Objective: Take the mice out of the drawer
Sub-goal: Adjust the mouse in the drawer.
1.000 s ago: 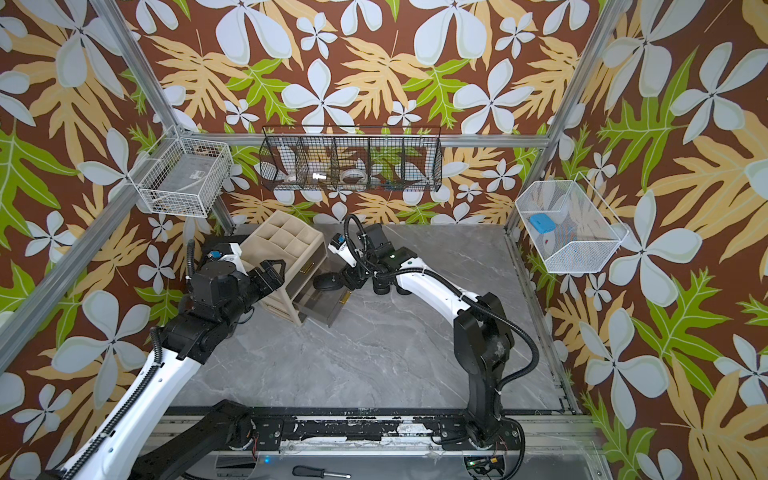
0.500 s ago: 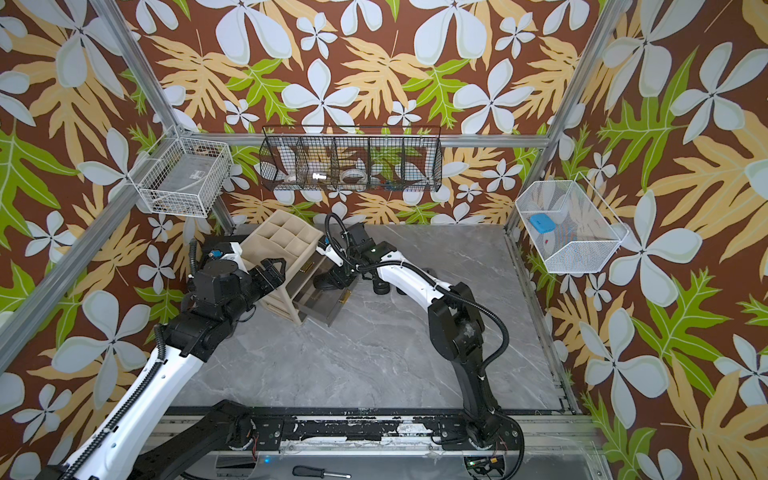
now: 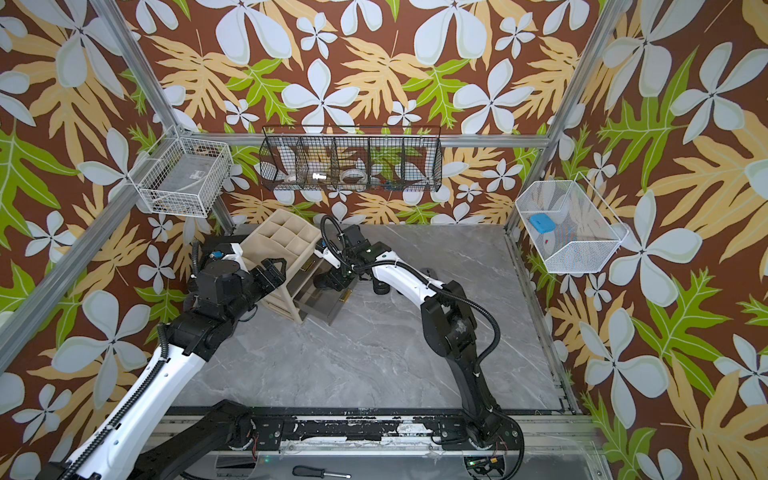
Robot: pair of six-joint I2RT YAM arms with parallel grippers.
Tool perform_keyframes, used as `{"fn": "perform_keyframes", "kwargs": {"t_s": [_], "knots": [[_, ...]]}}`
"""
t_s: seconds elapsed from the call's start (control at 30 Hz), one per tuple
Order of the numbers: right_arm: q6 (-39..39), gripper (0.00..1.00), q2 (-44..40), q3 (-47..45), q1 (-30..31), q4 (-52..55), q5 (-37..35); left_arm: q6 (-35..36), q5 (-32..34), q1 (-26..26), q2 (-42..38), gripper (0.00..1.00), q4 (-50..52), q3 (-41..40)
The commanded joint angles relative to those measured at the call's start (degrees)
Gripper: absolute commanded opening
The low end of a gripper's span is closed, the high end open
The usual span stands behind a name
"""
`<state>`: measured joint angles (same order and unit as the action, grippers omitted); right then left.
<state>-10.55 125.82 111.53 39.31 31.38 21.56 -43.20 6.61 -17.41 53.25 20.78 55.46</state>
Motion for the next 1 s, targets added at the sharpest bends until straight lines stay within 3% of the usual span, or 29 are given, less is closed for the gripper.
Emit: {"fn": "perform_keyframes", "kwargs": {"t_s": [0.0,0.33,0.5,0.97], "knots": [[-0.8,0.68,-0.1,-0.4,1.1,3.1,-0.3,-1.4,0.2,0.1,-0.2,0.84,-1.7,-0.3],[-1.2,0.67,-6.2,-5.9,4.0,4.2,-2.7,-2.0,0.4,0.1,0.0,0.83,-1.9,-0.7],[-3.4,0.73,-7.6,-6.6,3.9,2.3,-3.7,-1.8,0.4,0.1,0.1,0.83,-1.8,-0.4],[-22.0,0.86,-6.4,-3.1,3.9,9.0,2.9,-1.3,0.9,0.3,0.2,0.82,-1.4,-0.2]]}}
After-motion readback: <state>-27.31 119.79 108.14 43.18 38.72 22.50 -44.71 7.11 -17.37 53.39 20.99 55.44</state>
